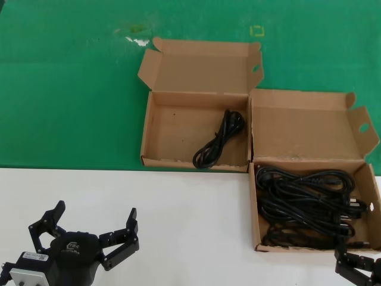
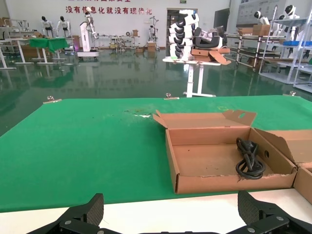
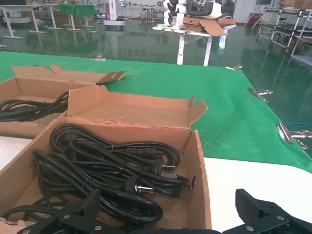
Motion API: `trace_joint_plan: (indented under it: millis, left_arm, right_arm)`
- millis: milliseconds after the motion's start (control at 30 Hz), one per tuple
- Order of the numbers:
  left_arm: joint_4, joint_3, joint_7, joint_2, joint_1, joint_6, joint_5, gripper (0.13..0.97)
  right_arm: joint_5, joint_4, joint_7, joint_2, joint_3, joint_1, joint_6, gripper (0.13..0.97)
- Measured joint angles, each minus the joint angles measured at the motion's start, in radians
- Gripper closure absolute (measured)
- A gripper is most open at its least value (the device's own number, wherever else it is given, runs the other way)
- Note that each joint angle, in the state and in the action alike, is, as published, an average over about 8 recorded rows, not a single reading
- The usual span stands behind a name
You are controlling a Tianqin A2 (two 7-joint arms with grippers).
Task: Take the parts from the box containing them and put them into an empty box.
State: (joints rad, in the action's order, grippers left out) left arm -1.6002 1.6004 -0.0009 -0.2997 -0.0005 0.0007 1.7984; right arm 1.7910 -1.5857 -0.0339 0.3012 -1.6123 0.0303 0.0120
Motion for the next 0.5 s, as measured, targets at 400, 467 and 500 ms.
trace_joint_plan:
  millis: [400, 467, 500]
  left_arm:
    - [0.000, 0.000, 0.000, 0.000, 0.000, 0.000, 0.000, 0.132]
    - [0.000, 0.000, 0.000, 0.000, 0.000, 0.000, 0.000, 0.132]
    - [0.000, 0.000, 0.000, 0.000, 0.000, 0.000, 0.000, 0.132]
  right_arm:
    - [0.000, 0.000, 0.000, 0.000, 0.000, 0.000, 0.000, 0.129]
    - [0.000, 0.000, 0.000, 0.000, 0.000, 0.000, 0.000, 0.129]
    - [0.000, 0.000, 0.000, 0.000, 0.000, 0.000, 0.000, 0.129]
